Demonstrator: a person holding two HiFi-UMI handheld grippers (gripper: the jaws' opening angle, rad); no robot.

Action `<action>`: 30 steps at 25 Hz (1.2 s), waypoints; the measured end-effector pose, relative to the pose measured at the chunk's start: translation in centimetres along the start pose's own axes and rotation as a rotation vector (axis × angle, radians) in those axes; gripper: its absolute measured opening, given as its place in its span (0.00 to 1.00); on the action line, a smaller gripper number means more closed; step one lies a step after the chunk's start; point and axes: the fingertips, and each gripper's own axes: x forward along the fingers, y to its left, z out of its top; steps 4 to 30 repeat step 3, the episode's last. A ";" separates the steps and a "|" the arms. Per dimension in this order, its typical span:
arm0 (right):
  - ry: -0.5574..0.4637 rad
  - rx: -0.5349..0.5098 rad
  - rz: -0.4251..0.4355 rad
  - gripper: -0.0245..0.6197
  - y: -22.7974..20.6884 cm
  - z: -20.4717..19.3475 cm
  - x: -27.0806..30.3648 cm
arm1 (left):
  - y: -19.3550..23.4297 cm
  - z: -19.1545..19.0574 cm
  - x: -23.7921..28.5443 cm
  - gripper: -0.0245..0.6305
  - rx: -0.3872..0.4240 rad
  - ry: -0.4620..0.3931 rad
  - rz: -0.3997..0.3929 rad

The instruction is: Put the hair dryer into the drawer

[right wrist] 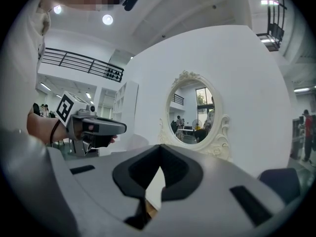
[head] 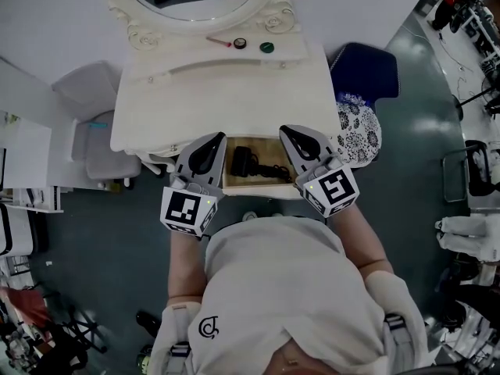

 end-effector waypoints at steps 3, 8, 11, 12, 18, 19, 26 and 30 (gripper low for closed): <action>0.003 -0.013 -0.005 0.04 0.1 0.0 0.1 | 0.1 0.0 -0.1 0.06 0.007 0.005 0.000; 0.003 -0.013 -0.005 0.04 0.1 0.0 0.1 | 0.1 0.0 -0.1 0.06 0.007 0.005 0.000; 0.003 -0.013 -0.005 0.04 0.1 0.0 0.1 | 0.1 0.0 -0.1 0.06 0.007 0.005 0.000; 0.003 -0.013 -0.005 0.04 0.1 0.0 0.1 | 0.1 0.0 -0.1 0.06 0.007 0.005 0.000; 0.003 -0.013 -0.005 0.04 0.1 0.0 0.1 | 0.1 0.0 -0.1 0.06 0.007 0.005 0.000; 0.003 -0.013 -0.005 0.04 0.1 0.0 0.1 | 0.1 0.0 -0.1 0.06 0.007 0.005 0.000; 0.003 -0.013 -0.005 0.04 0.1 0.0 0.1 | 0.1 0.0 -0.1 0.06 0.007 0.005 0.000; 0.003 -0.013 -0.005 0.04 0.1 0.0 0.1 | 0.1 0.0 -0.1 0.06 0.007 0.005 0.000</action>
